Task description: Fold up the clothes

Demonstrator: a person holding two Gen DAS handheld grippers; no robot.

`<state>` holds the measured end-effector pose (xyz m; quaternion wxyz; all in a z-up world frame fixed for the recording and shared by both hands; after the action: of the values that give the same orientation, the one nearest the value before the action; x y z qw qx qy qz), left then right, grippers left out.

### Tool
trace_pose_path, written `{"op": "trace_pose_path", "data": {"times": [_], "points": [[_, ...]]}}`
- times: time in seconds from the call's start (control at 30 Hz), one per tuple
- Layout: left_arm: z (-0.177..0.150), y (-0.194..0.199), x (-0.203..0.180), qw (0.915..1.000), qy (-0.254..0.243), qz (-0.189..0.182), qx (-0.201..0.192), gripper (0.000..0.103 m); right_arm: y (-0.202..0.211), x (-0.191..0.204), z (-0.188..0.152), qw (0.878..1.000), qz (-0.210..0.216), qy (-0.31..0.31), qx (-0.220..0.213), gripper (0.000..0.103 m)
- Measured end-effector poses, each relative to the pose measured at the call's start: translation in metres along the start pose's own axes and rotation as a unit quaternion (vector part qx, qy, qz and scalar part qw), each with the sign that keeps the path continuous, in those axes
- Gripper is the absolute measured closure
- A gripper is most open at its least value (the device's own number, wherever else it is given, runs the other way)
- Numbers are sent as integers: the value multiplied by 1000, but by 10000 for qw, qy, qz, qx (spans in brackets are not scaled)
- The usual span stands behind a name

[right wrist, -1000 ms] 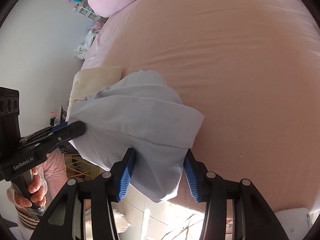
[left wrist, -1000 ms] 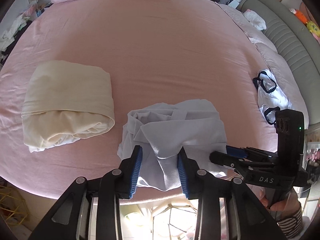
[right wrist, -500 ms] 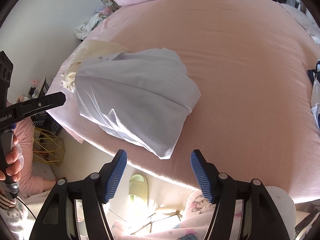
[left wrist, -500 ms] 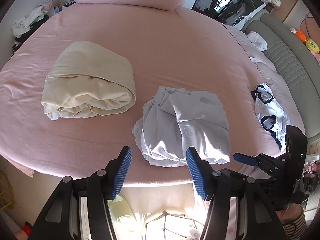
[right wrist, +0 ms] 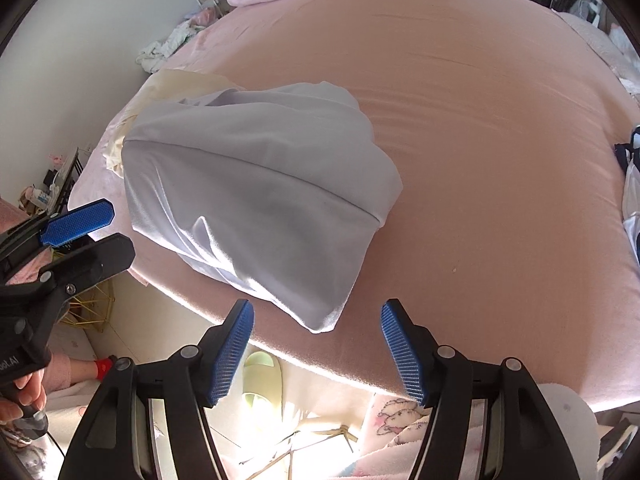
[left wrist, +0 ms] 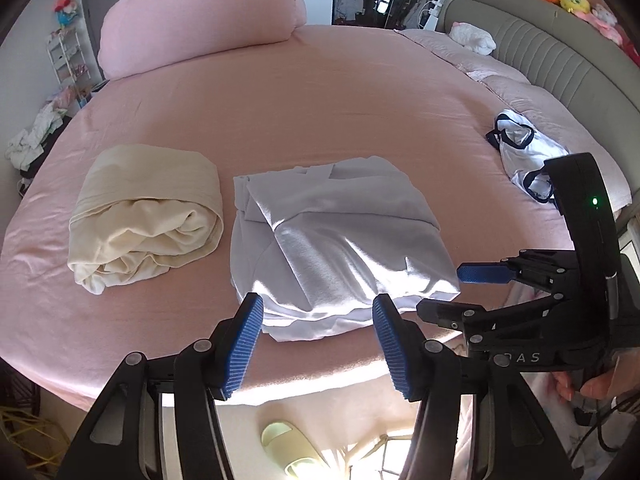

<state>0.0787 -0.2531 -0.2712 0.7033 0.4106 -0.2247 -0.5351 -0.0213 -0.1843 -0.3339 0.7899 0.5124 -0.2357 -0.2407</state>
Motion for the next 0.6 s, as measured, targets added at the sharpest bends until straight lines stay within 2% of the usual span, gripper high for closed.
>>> {"op": "trace_pose_path", "data": {"times": [0.07, 0.23, 0.27, 0.33, 0.37, 0.43, 0.47, 0.5, 0.6], "points": [[1, -2, -3, 9997, -202, 61, -155, 49, -1, -3, 3, 10000, 49, -66, -31, 37], [-1, -21, 2, 9969, -574, 543, 9, 49, -4, -12, 8, 9998, -2, -211, -70, 37], [-1, -23, 2, 9967, -590, 554, 15, 53, -5, -13, 8, 9997, 2, -226, -37, 37], [1, -26, 4, 9964, -623, 576, 27, 72, -8, -14, 8, 9997, -22, -234, 31, 37], [2, -28, 4, 9962, -639, 587, 34, 84, -9, -14, 9, 9998, -45, -208, 36, 38], [3, -31, 5, 9959, -672, 609, 46, 86, -9, -13, 10, 9999, -123, -116, 12, 48], [4, -32, 6, 9957, -678, 627, 53, 88, -8, -13, 10, 9998, -189, -57, -6, 67], [6, -33, 6, 9956, -670, 659, 61, 88, -8, -11, 10, 9998, -218, 17, -19, 78], [8, -33, 9, 9968, -401, 679, 121, 89, -7, -7, 11, 9988, -411, 239, -96, 78]]}}
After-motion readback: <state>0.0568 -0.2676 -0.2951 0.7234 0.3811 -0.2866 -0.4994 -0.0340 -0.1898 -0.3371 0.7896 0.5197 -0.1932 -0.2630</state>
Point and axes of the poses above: each gripper's, at about its wrist camera, not at the fingertips, and y roughly against the way its jaws point, x to its left, z to its top, the point moved 6 cm from there along -y, roughly the way its jaws point, and after that the axes turned 9 degrees about -z, right-handed, at the moved point
